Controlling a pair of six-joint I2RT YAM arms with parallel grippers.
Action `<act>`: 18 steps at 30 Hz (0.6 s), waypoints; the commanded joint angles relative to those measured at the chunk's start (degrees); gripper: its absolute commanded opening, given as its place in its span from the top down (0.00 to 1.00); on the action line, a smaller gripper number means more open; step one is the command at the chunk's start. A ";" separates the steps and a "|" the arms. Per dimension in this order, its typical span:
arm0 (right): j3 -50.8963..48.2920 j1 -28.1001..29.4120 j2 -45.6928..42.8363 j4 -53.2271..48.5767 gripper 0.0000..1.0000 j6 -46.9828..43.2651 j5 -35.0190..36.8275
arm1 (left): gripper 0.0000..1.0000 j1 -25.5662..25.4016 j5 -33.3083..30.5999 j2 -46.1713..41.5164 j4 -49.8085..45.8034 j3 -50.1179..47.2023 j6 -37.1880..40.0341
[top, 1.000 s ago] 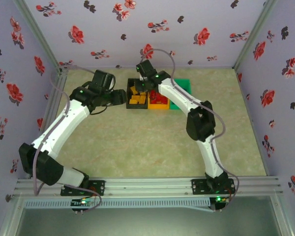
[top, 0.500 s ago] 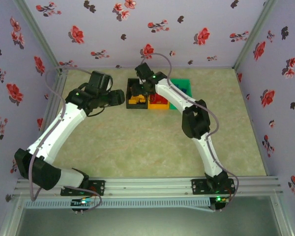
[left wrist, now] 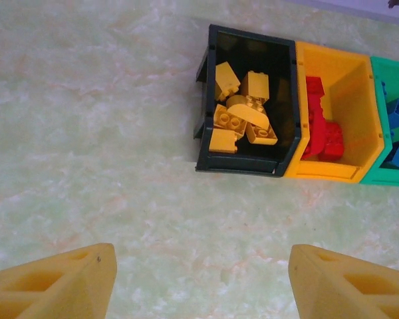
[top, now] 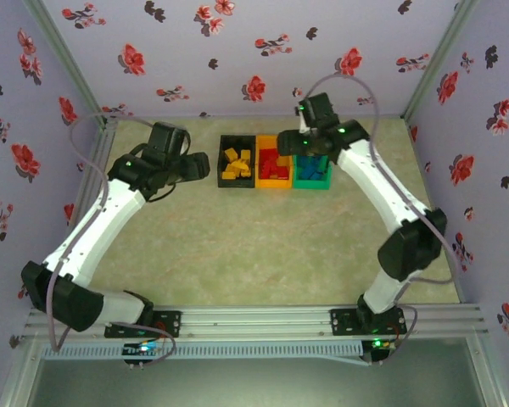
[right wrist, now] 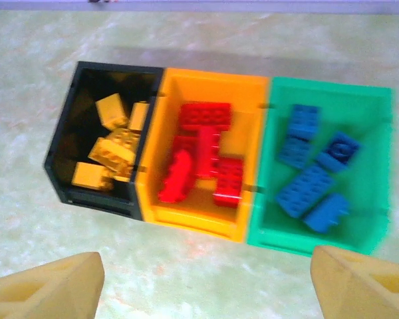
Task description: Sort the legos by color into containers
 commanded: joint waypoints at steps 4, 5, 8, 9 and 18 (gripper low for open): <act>-8.24 -3.85 -10.83 -3.10 0.02 -1.55 3.90 | 0.25 1.19 -4.01 -2.11 -0.13 0.65 4.32; -9.51 -4.49 -12.02 -2.43 0.01 -1.13 3.45 | 0.24 1.41 -4.08 -1.98 -0.04 0.98 4.86; -12.03 -5.26 -14.41 -1.05 0.00 -0.83 2.49 | 0.16 1.86 -4.44 -1.80 0.71 1.89 6.19; -12.41 -5.43 -14.84 -0.88 0.00 -0.74 1.88 | 0.12 1.99 -4.67 -1.73 1.32 2.06 6.55; -14.52 -7.52 -18.71 -1.80 0.00 1.78 1.45 | 0.00 4.42 -6.41 0.19 -0.16 7.51 8.54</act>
